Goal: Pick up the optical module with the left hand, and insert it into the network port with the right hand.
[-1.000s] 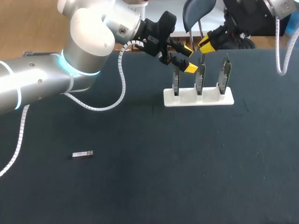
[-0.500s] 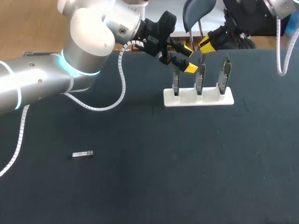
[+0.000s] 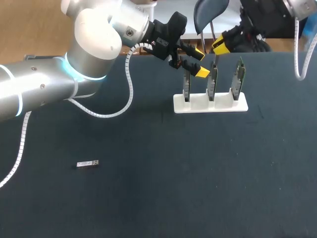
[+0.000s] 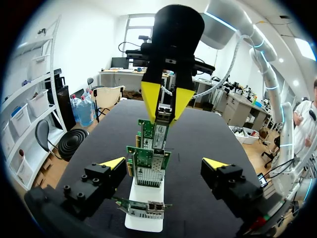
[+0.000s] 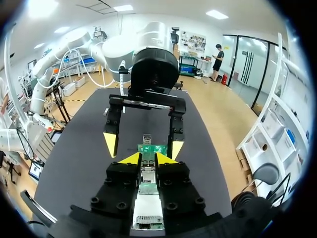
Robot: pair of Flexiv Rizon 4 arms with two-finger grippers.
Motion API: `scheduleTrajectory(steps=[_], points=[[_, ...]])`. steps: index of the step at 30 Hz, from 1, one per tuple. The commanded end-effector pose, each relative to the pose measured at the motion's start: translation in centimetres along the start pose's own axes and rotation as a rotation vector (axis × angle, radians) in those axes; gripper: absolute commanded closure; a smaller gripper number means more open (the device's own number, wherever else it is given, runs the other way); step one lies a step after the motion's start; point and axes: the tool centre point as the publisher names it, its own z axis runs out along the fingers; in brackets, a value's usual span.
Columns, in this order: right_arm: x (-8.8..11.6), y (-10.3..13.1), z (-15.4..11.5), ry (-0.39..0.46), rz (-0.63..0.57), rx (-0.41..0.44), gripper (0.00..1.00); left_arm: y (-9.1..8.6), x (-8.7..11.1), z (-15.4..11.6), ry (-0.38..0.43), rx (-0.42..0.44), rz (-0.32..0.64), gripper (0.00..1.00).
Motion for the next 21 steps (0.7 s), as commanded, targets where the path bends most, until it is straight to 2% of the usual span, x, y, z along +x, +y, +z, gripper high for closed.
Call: scheduleTrajectory(steps=[1,21], points=[[0.13,0.26,0.16,-0.004,0.004,0.005,1.00,0.08,-0.10,-0.02,0.005,0.002,-0.001,0.00],[0.67,0.10,0.64,0.001,0.024,0.002,1.00,0.08,-0.10,-0.02,0.005,0.002,-0.001,0.00]])
